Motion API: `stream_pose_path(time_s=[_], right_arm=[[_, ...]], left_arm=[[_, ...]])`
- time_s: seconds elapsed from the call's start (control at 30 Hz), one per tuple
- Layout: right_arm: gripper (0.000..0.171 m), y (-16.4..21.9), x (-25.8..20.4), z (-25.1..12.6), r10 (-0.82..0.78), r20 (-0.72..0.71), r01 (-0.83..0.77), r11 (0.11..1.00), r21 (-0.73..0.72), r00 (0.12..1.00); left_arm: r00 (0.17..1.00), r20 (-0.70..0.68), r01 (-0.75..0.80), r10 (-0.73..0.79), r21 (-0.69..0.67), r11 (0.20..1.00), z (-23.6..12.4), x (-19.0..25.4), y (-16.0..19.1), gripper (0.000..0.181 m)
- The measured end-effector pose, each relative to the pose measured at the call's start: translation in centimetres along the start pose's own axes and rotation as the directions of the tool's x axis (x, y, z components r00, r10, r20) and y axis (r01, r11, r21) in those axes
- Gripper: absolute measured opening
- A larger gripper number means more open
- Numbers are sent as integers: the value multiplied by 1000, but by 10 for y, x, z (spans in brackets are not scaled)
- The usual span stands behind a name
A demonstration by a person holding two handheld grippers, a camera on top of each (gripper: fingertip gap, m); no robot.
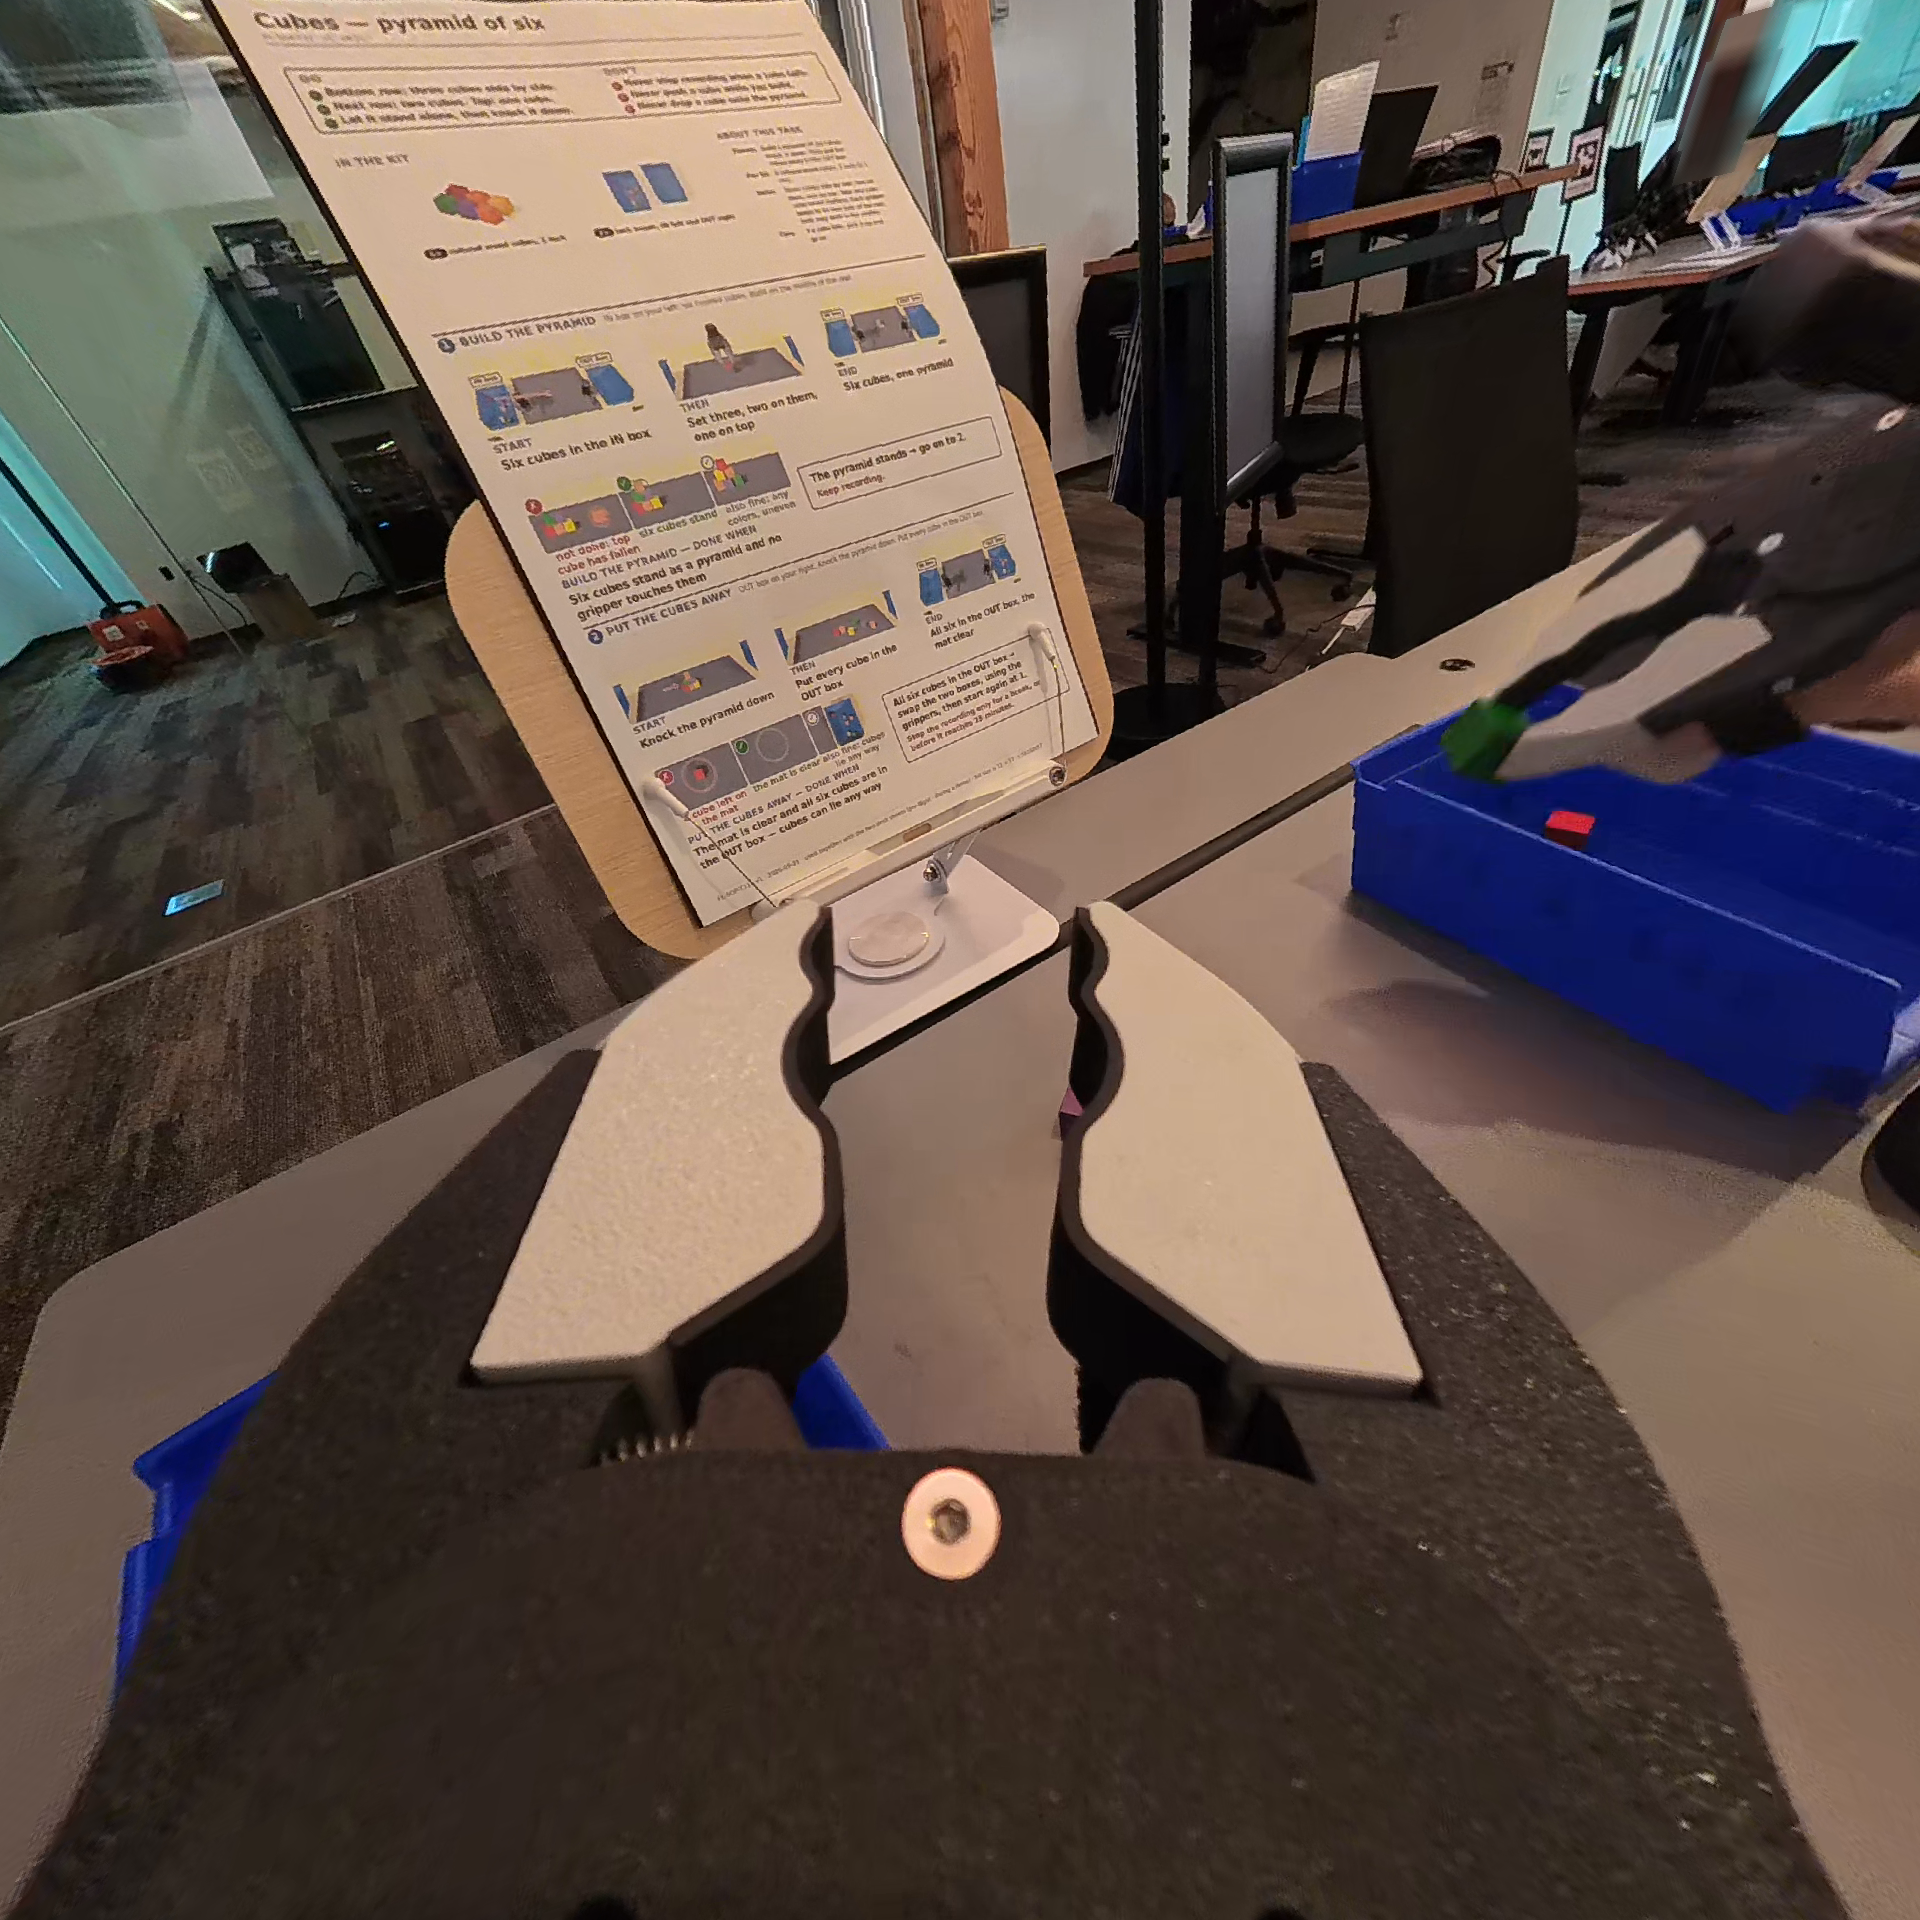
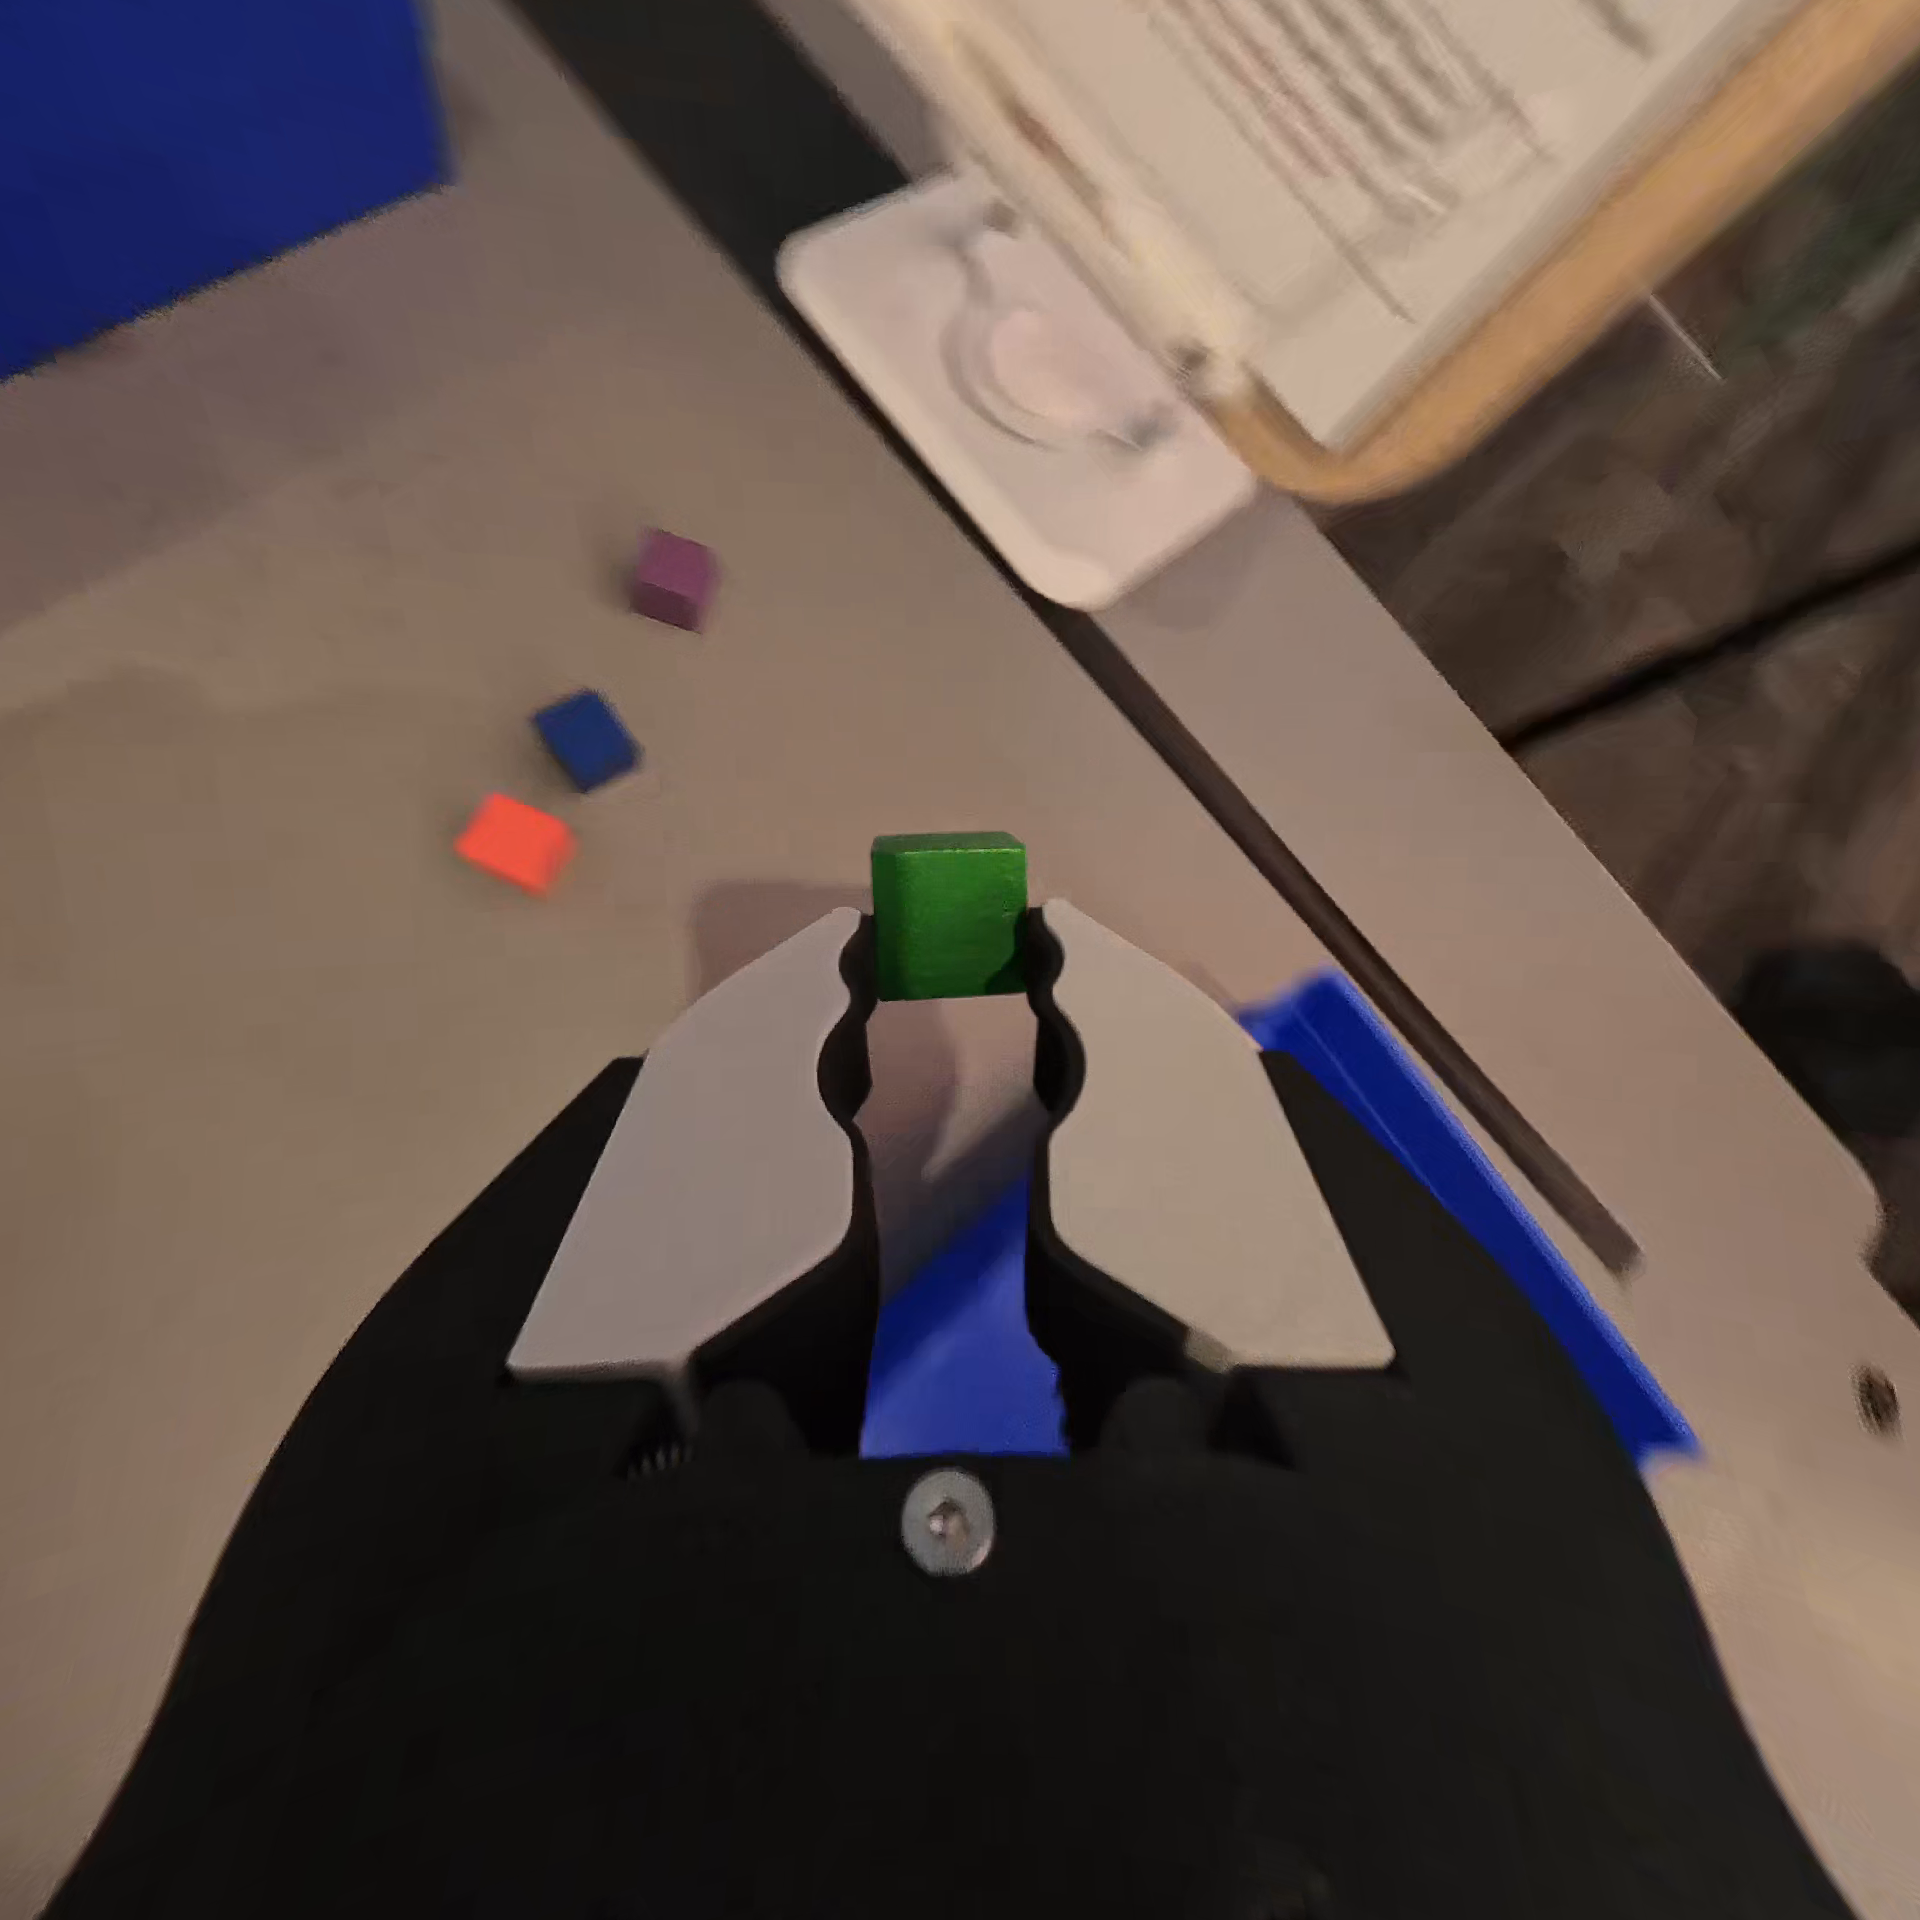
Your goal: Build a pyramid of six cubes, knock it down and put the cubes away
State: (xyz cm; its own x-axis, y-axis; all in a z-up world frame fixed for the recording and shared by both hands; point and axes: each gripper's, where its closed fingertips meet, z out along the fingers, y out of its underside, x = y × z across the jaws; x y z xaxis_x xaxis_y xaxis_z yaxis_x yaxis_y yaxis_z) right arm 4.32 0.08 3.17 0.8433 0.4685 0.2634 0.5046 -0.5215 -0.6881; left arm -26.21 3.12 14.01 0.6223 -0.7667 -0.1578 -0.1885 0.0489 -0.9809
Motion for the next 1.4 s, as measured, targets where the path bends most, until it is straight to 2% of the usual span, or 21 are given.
stream_pose_path(time_s=[0.07, 0.17, 0.33, 0.47, 0.67, 0.77, 0.83, 0.9, 0.97, 1.0, 1.07, 1.17, 1.27, 1.4], right_arm=[[29, 34, 37, -14, 97, -46, -99, 993, -56, 994], [29, 94, 66, -14, 251, -50, -256, 955, -152, 967], [30, 180, 61, 13, 321, -44, -315, 879, -358, 946], [31, 212, 52, 31, 324, -37, -306, 844, -440, 945], [30, 235, 47, 43, 300, -53, -285, 814, -505, 952], [42, 222, 57, 34, 310, -98, -320, 841, -437, 946], [44, 189, 69, 13, 298, -165, -336, 886, -319, 940], [41, 131, 73, -14, 273, -232, -305, 945, -116, 934], [38, 65, 47, -30, 232, -198, -220, 972, 81, 952], [37, 39, 26, -30, 194, -158, -175, 977, 125, 968], [40, 10, -29, -7, 113, -9, -112, 988, 102, 994], [45, 2, -97, 52, 89, 153, -90, 996, 3, 984], [53, 21, -135, 107, 139, 187, -117, 985, -128, 972], [53, 40, -161, 144, 160, 189, -115, 968, -225, 969]], left_arm=[[1000, -3, 3, -3, -4, 1000, 0, 1, 1, 43], [1000, -11, 1, -1, -7, 1000, 1, 3, 1, 43], [1000, -20, -6, 6, -11, 1000, 1, 7, 1, 43], [1000, -21, -9, 8, -27, 1000, 2, 7, 4, 43], [1000, -18, -3, 3, -22, 1000, 0, 5, 3, 43], [1000, -16, -2, 2, -22, 1000, -1, 3, 3, 43], [1000, -10, 2, -2, -18, 1000, -2, 1, 2, 43], [1000, -7, 8, -8, -13, 1000, -3, -1, 1, 43], [1000, -4, 8, -8, -16, 1000, -2, -1, 2, 43], [1000, -3, 5, -5, -22, 1000, -1, -1, 3, 43], [1000, -6, -2, 2, -35, 999, 0, 1, 5, 43], [1000, -10, -16, 15, -43, 999, 1, 6, 6, 43], [999, -19, -30, 30, -42, 999, 0, 11, 5, 43], [999, -19, -39, 38, -39, 998, -1, 12, 4, 43]])
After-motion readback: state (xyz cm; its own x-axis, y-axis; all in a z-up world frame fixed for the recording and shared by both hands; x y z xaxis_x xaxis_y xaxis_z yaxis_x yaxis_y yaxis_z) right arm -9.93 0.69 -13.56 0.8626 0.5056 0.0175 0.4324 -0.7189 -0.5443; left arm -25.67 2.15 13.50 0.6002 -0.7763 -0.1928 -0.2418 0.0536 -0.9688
